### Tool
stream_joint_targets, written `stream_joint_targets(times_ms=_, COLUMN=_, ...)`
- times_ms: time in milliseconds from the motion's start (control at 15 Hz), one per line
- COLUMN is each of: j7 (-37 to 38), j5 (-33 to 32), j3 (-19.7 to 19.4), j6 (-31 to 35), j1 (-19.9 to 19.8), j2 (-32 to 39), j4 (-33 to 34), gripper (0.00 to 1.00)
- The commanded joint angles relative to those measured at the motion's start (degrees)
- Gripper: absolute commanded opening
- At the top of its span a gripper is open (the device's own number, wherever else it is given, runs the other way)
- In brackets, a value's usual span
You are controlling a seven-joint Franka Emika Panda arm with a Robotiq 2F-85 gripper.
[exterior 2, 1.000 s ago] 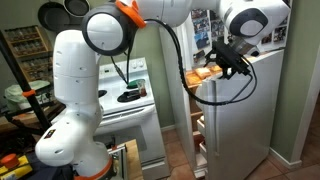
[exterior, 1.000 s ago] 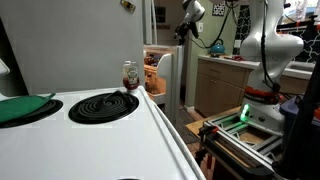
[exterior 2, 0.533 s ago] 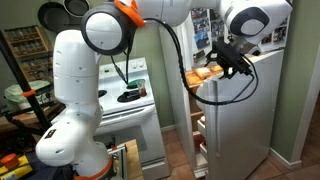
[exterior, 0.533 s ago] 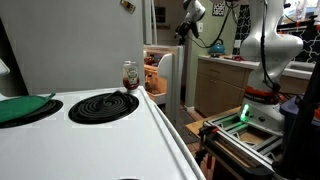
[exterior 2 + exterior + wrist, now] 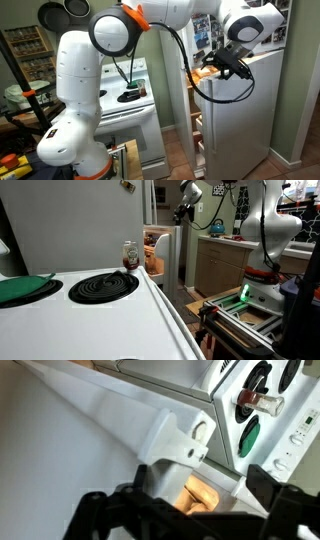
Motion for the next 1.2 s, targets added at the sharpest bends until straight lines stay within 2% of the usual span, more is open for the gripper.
stream_joint_targets(times_ms=0, j7=-8.57, j5=3.53, j3=0.29, j6=-1.81, j1=1.46, j2=1.07, j4=-0.72, gripper=1.00)
stream_joint_targets(times_ms=733, j7=-27.48, j5=12.20, j3=3.13, j6=-2.80, j1=7.57, j2=4.07, j4=-2.30, gripper=1.00)
stream_joint_targets(times_ms=1133, j7=-34.87, j5=15.32, j3=1.46, j6=-2.12, j1=7.04, j2=2.45, j4=-4.30, gripper=1.00)
